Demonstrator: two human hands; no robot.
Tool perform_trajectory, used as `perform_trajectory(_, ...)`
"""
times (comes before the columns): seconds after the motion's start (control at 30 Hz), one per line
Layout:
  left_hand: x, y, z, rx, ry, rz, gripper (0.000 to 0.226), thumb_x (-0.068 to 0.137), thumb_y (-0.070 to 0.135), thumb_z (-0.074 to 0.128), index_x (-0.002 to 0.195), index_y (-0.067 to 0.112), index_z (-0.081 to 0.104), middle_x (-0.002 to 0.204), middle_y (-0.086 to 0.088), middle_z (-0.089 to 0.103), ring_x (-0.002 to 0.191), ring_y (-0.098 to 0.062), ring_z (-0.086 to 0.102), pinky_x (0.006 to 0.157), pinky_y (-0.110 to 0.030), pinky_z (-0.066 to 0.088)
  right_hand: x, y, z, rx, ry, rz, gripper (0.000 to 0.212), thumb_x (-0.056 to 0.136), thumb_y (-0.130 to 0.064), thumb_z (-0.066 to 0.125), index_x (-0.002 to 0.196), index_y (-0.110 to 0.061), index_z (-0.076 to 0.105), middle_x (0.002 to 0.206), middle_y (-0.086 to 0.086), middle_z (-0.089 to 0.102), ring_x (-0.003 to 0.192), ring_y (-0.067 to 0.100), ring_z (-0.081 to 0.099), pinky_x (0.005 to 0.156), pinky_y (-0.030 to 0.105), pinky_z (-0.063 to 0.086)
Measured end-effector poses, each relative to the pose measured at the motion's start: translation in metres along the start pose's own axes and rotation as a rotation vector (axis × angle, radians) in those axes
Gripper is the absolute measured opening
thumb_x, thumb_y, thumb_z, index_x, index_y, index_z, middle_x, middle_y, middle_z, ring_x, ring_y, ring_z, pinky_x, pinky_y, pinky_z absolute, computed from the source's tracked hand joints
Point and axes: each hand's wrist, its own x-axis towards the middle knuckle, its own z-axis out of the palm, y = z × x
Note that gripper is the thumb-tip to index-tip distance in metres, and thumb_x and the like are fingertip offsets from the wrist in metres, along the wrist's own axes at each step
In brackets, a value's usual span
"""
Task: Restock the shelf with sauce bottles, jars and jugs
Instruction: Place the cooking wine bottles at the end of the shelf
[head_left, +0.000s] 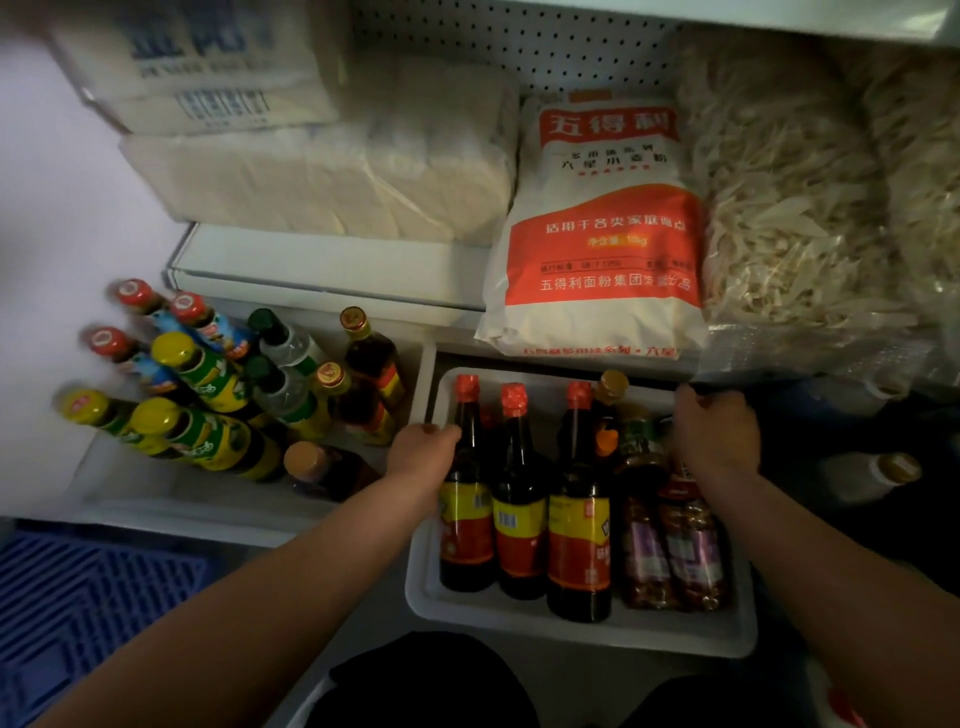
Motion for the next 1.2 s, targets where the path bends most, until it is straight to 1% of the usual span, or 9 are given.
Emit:
perform_trajectory(0.13, -0.018, 0.030, -0.014, -0.020, -0.014, 0.170, 0.009, 0.094, 0.028, 0.060, 0.097, 0.020, 0.063, 0.088, 0.007, 0.059, 0.081, -0.007, 0.056, 0.063, -0.024, 0.044, -0.036, -0.082, 0.016, 0.274, -0.006, -0.295, 0.030, 0.095, -0.038, 0.061, 0.101, -0.009, 0.063, 0.095, 0.004, 0.066, 0.089, 0.021, 0.063, 0.075, 0.026, 0.042)
perform_trajectory(0.2, -0.027, 0.044, -0.027, -0.037, 0.007, 0.285, 0.019, 0.093, 0.032, 0.063, 0.110, 0.022, 0.064, 0.098, 0.011, 0.060, 0.093, -0.006, 0.057, 0.069, -0.021, 0.042, -0.057, -0.112, 0.029, 0.406, -0.118, -0.348, 0.028, 0.096, -0.034, 0.063, 0.111, -0.011, 0.060, 0.102, 0.001, 0.063, 0.095, 0.015, 0.058, 0.077, 0.021, 0.038)
perform_trajectory(0.27, -0.042, 0.059, -0.050, -0.018, 0.042, 0.409, 0.026, 0.092, 0.033, 0.064, 0.117, 0.025, 0.066, 0.104, 0.015, 0.061, 0.099, -0.001, 0.057, 0.080, -0.019, 0.044, -0.074, -0.133, 0.048, 0.502, -0.263, -0.359, 0.034, 0.095, -0.039, 0.065, 0.117, -0.014, 0.058, 0.103, 0.000, 0.064, 0.098, 0.017, 0.061, 0.082, 0.026, 0.044)
perform_trajectory(0.4, -0.063, 0.077, -0.117, 0.055, 0.064, 0.643, 0.025, 0.093, 0.031, 0.065, 0.117, 0.027, 0.065, 0.102, 0.022, 0.062, 0.088, 0.024, 0.054, 0.076, 0.000, 0.043, -0.100, -0.151, 0.090, 0.532, -0.550, -0.410, 0.043, 0.086, -0.052, 0.069, 0.116, -0.023, 0.057, 0.095, 0.003, 0.070, 0.090, 0.023, 0.071, 0.081, 0.045, 0.058)
perform_trajectory(0.5, -0.059, 0.061, -0.165, 0.140, 0.091, 0.691, 0.027, 0.090, 0.030, 0.069, 0.117, 0.023, 0.067, 0.109, 0.011, 0.068, 0.097, 0.011, 0.060, 0.083, -0.010, 0.049, -0.126, -0.149, 0.116, 0.508, -0.732, -0.417, 0.039, 0.092, -0.043, 0.070, 0.116, -0.014, 0.060, 0.096, 0.008, 0.071, 0.087, 0.023, 0.072, 0.077, 0.042, 0.059)
perform_trajectory(0.67, -0.021, -0.014, -0.203, 0.311, 0.007, 0.546, 0.041, 0.081, 0.028, 0.077, 0.119, 0.021, 0.065, 0.113, 0.005, 0.068, 0.105, -0.005, 0.063, 0.096, -0.032, 0.051, -0.162, -0.126, 0.155, 0.337, -1.021, -0.369, 0.044, 0.087, -0.056, 0.069, 0.118, -0.025, 0.066, 0.119, -0.006, 0.066, 0.112, 0.013, 0.063, 0.096, 0.036, 0.054)
perform_trajectory(0.83, 0.021, -0.065, -0.206, 0.237, -0.345, 0.390, 0.107, 0.052, 0.064, 0.086, 0.144, 0.027, 0.045, 0.138, 0.008, 0.056, 0.129, -0.007, 0.051, 0.105, -0.026, 0.043, -0.198, -0.099, 0.192, 0.519, -1.019, -0.243, 0.050, 0.083, -0.039, 0.080, 0.129, -0.025, 0.065, 0.124, -0.009, 0.067, 0.117, 0.007, 0.061, 0.092, 0.020, 0.050)
perform_trajectory(1.07, 0.054, -0.092, -0.189, 0.131, -0.465, 0.443, 0.078, 0.078, 0.027, 0.077, 0.148, 0.025, 0.041, 0.140, 0.008, 0.056, 0.131, -0.008, 0.049, 0.107, -0.026, 0.042, -0.218, -0.081, 0.212, 0.577, -0.929, -0.330, 0.052, 0.084, -0.021, 0.081, 0.132, -0.025, 0.061, 0.115, -0.020, 0.067, 0.102, -0.013, 0.062, 0.078, 0.007, 0.050)
perform_trajectory(1.2, 0.056, -0.089, -0.186, 0.105, -0.441, 0.431, 0.085, 0.069, 0.042, 0.083, 0.145, 0.029, 0.045, 0.139, 0.006, 0.056, 0.131, -0.013, 0.049, 0.112, -0.037, 0.039, -0.219, -0.077, 0.216, 0.535, -0.910, -0.365, 0.056, 0.084, -0.023, 0.080, 0.136, -0.027, 0.058, 0.113, -0.022, 0.065, 0.100, -0.014, 0.059, 0.079, 0.007, 0.049)
